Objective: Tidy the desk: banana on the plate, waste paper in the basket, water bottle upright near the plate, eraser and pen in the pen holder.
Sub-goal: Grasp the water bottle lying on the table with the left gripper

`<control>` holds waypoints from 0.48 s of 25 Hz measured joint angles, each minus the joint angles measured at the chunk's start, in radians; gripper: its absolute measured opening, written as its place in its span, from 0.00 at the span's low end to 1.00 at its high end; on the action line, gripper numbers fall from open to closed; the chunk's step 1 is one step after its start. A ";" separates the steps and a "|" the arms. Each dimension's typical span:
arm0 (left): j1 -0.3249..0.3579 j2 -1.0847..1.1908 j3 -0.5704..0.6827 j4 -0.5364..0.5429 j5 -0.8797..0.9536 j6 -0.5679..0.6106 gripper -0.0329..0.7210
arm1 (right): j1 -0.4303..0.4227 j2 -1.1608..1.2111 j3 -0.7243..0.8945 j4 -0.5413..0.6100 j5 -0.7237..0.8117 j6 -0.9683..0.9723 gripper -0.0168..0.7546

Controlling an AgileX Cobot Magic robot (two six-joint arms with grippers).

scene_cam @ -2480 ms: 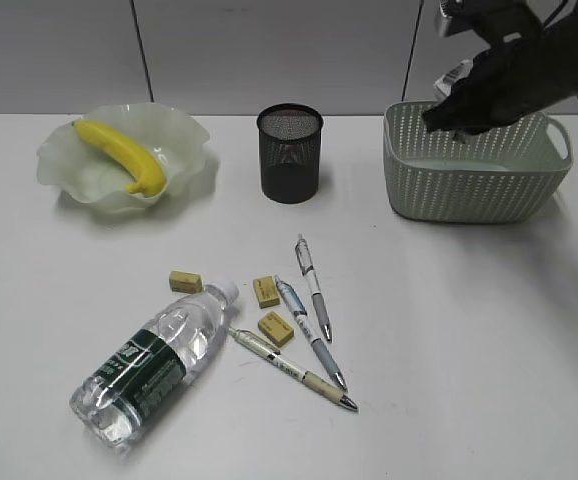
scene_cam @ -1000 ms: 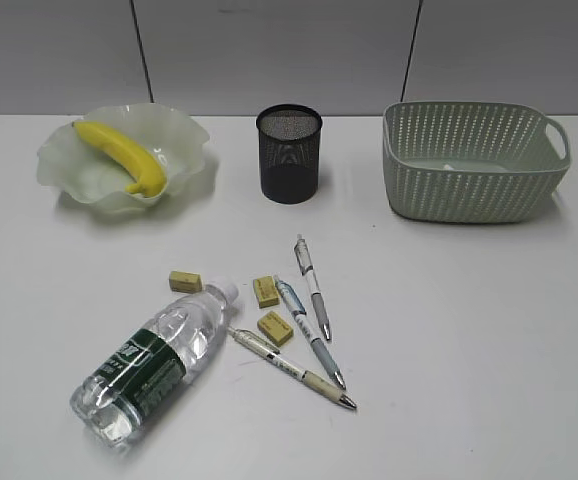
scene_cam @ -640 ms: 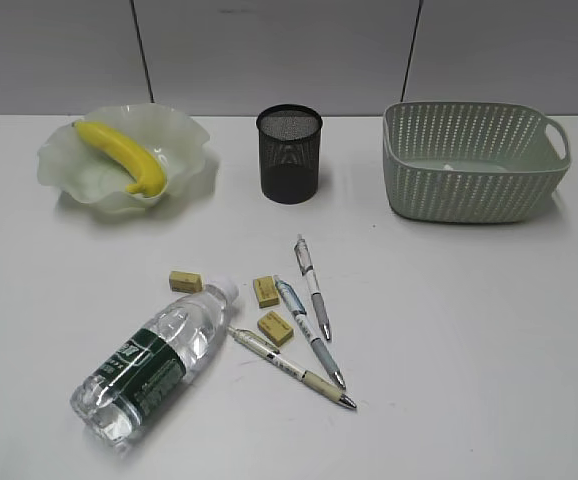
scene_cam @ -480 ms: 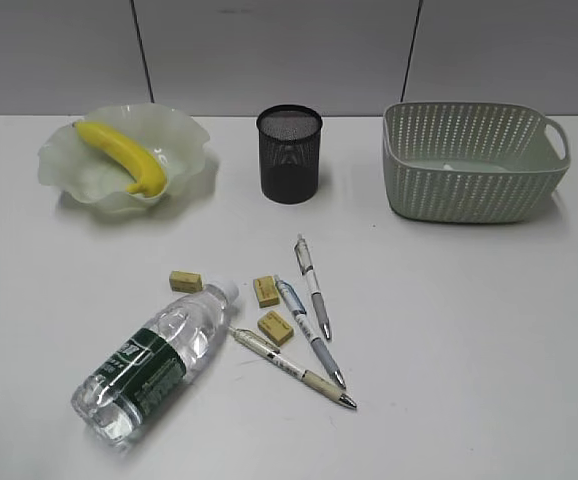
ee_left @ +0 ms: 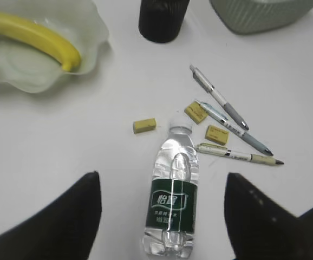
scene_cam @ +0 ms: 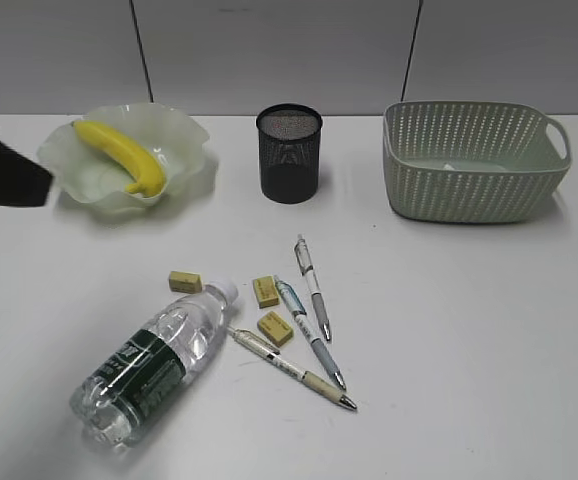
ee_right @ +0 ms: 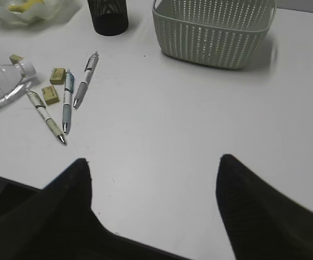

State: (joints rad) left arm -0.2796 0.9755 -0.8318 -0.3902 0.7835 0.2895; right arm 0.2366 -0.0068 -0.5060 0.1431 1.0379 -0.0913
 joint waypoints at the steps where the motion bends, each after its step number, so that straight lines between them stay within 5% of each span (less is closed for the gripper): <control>1: -0.014 0.069 -0.021 -0.003 0.001 0.004 0.76 | 0.000 0.000 0.000 0.000 0.000 0.000 0.75; 12: -0.268 0.685 -0.307 0.181 0.051 -0.082 0.83 | 0.000 0.000 0.000 0.000 0.000 0.000 0.75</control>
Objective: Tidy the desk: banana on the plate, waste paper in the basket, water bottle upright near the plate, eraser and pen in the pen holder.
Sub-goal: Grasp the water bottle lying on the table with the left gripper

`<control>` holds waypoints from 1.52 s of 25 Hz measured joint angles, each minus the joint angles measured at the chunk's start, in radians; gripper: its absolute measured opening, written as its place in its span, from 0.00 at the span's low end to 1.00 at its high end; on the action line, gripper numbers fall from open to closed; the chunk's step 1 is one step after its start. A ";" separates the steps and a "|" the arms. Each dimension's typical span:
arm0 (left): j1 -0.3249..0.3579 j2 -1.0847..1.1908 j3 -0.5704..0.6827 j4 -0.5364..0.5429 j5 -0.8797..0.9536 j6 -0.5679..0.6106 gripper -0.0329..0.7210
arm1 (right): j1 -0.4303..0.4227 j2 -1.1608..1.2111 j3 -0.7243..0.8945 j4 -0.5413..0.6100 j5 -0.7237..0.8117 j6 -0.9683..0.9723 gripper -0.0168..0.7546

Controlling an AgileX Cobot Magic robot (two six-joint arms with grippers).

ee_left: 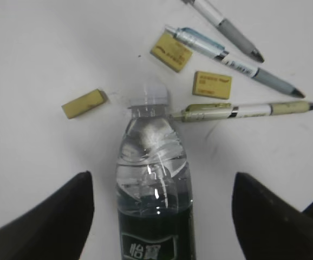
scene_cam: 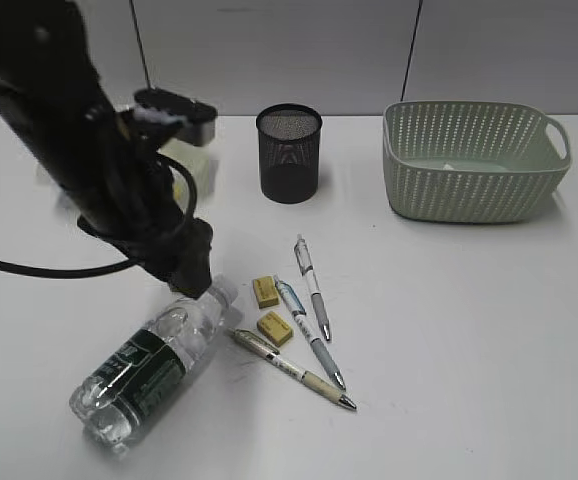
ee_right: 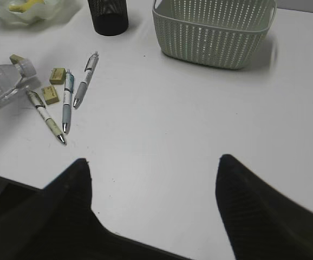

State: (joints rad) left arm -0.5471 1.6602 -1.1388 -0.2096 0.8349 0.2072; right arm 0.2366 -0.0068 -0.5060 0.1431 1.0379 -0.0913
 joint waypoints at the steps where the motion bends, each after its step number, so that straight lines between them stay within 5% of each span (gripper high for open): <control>1: -0.018 0.042 -0.025 0.034 0.015 -0.032 0.83 | 0.000 0.000 0.000 0.000 0.000 0.000 0.75; 5: -0.062 0.179 -0.104 0.133 0.103 -0.122 0.83 | 0.000 0.000 0.000 0.000 0.000 0.000 0.75; 23: -0.087 0.374 -0.147 0.184 0.093 -0.253 0.83 | 0.000 0.000 0.000 0.000 0.000 0.000 0.75; 28: -0.087 0.384 -0.150 0.217 0.094 -0.305 0.69 | 0.000 0.000 0.000 0.000 0.000 0.000 0.75; 38: -0.087 0.325 -0.150 0.216 0.116 -0.309 0.69 | 0.000 0.000 0.000 0.000 0.000 0.000 0.75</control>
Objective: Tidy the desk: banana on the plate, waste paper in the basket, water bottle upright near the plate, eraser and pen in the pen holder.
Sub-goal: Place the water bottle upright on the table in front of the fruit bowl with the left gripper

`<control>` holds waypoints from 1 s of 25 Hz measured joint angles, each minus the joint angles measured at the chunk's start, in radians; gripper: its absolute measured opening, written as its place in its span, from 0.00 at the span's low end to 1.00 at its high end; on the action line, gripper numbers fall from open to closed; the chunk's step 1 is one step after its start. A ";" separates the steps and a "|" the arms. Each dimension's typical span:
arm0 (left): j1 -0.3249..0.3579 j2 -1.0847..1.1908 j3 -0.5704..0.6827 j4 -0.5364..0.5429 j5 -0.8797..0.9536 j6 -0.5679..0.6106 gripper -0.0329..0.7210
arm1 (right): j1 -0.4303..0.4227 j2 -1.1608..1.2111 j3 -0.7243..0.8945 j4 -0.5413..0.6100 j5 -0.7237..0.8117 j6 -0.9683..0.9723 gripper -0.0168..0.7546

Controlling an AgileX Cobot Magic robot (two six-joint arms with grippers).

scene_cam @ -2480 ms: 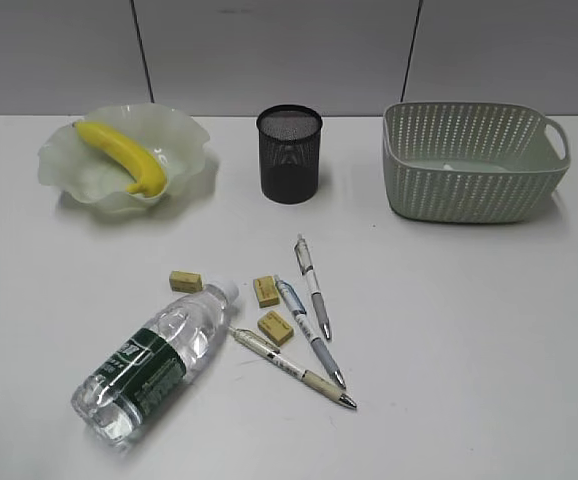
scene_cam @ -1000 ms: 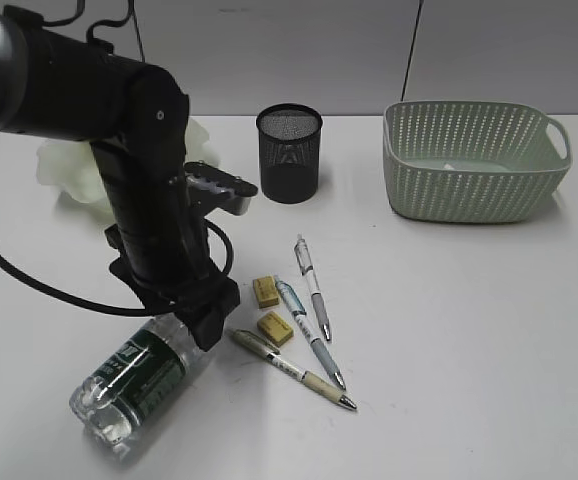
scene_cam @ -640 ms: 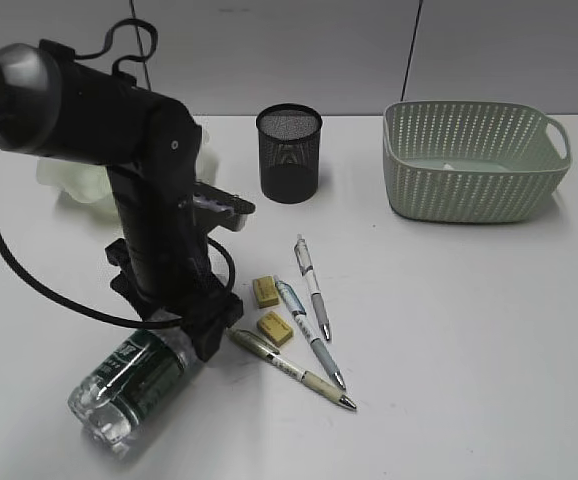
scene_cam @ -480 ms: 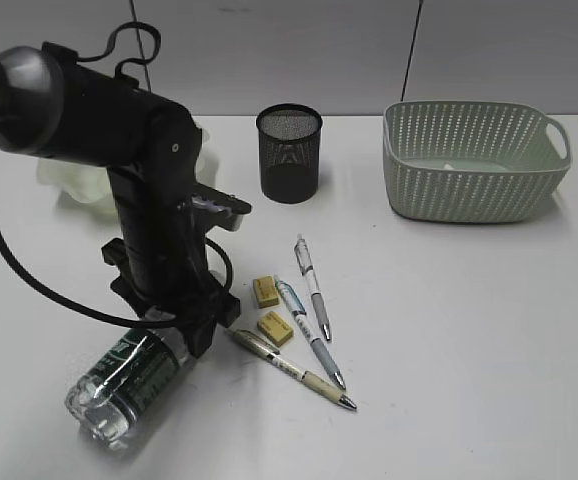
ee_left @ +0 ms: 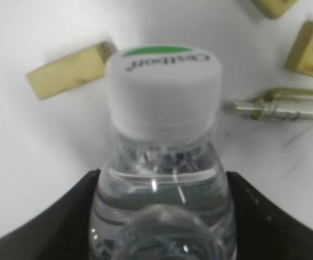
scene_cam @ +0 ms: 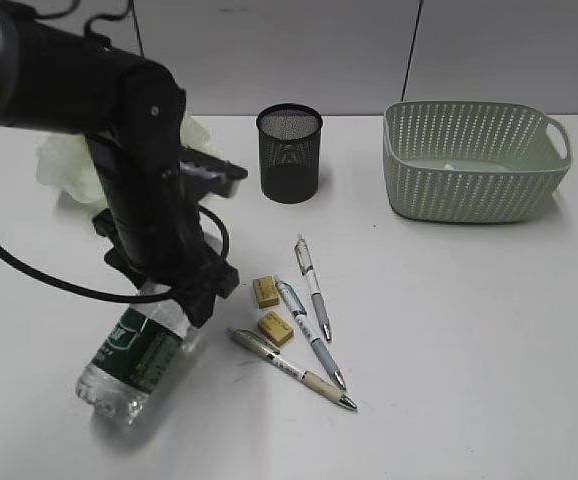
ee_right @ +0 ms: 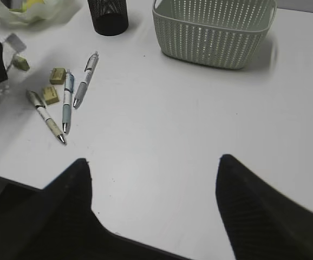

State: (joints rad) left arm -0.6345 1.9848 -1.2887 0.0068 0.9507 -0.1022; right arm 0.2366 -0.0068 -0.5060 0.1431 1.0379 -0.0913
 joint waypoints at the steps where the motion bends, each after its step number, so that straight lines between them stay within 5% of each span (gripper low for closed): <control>1: 0.000 -0.022 0.000 0.001 0.000 -0.001 0.69 | 0.000 0.000 0.000 0.000 0.000 0.000 0.75; 8: 0.000 -0.229 0.001 0.020 0.026 -0.039 0.69 | 0.000 0.000 0.000 0.000 0.000 0.000 0.75; 14: 0.007 -0.422 0.095 0.191 -0.005 -0.167 0.69 | 0.000 0.000 0.000 0.000 0.000 0.000 0.75; 25: 0.140 -0.718 0.573 0.229 -0.652 -0.262 0.69 | 0.000 0.000 0.000 0.000 0.000 0.000 0.75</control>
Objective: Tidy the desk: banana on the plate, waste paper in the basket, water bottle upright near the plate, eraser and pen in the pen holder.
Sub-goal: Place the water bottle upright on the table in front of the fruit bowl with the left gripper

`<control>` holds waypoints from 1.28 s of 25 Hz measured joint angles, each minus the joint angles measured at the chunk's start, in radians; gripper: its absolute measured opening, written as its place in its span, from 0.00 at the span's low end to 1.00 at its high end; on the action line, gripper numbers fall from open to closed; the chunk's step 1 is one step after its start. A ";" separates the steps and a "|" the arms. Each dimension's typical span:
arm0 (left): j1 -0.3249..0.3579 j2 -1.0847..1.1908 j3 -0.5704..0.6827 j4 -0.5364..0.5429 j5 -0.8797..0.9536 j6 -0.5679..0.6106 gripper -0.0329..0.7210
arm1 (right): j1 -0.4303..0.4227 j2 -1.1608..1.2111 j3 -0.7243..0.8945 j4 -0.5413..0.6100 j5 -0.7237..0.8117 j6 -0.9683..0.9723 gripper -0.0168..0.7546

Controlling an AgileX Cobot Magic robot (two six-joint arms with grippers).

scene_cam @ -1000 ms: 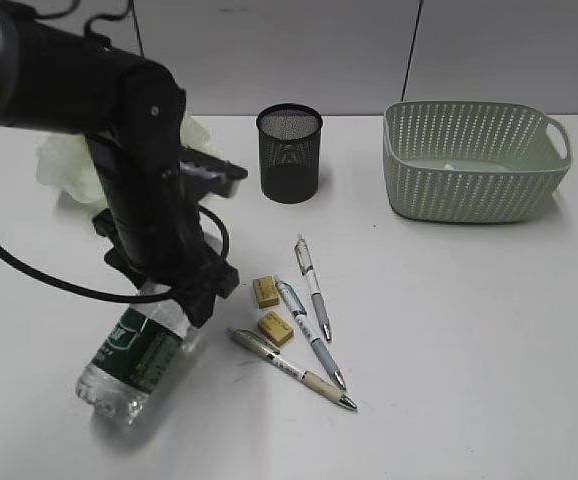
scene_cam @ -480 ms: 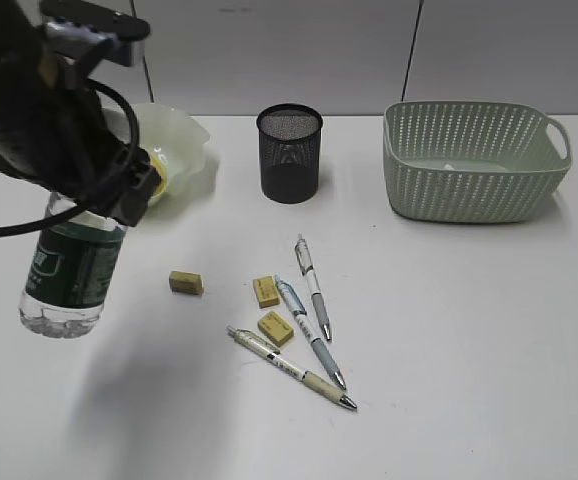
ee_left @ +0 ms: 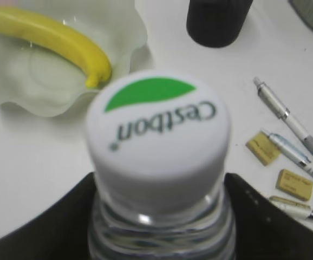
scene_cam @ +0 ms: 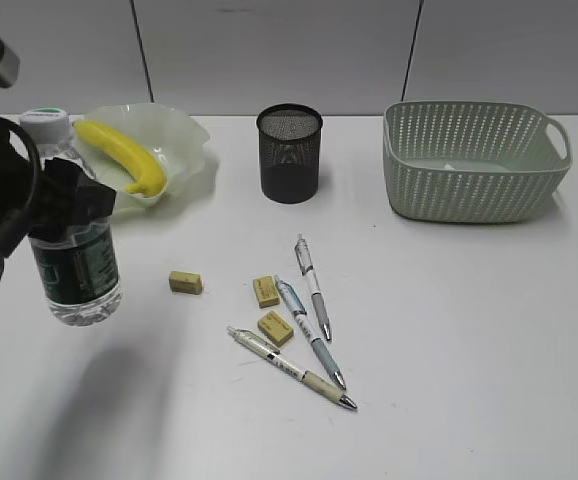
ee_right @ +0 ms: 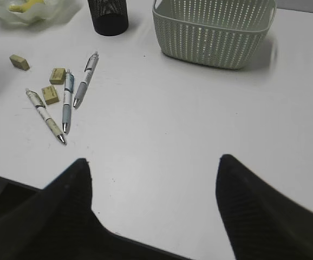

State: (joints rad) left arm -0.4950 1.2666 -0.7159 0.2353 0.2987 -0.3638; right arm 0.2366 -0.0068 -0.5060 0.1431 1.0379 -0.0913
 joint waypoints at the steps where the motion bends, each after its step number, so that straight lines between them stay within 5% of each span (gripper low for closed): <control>1: 0.011 -0.006 0.031 0.001 -0.074 0.000 0.69 | 0.000 0.000 0.000 0.000 0.000 0.000 0.75; 15: 0.177 0.237 0.140 0.070 -0.652 0.007 0.69 | 0.000 0.000 0.000 0.000 0.000 0.000 0.74; 32: 0.179 0.360 0.138 0.128 -0.730 0.010 0.76 | 0.000 0.000 0.000 0.000 0.000 0.000 0.74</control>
State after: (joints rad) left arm -0.3157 1.6269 -0.5778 0.3633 -0.4312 -0.3535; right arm 0.2366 -0.0068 -0.5060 0.1431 1.0379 -0.0913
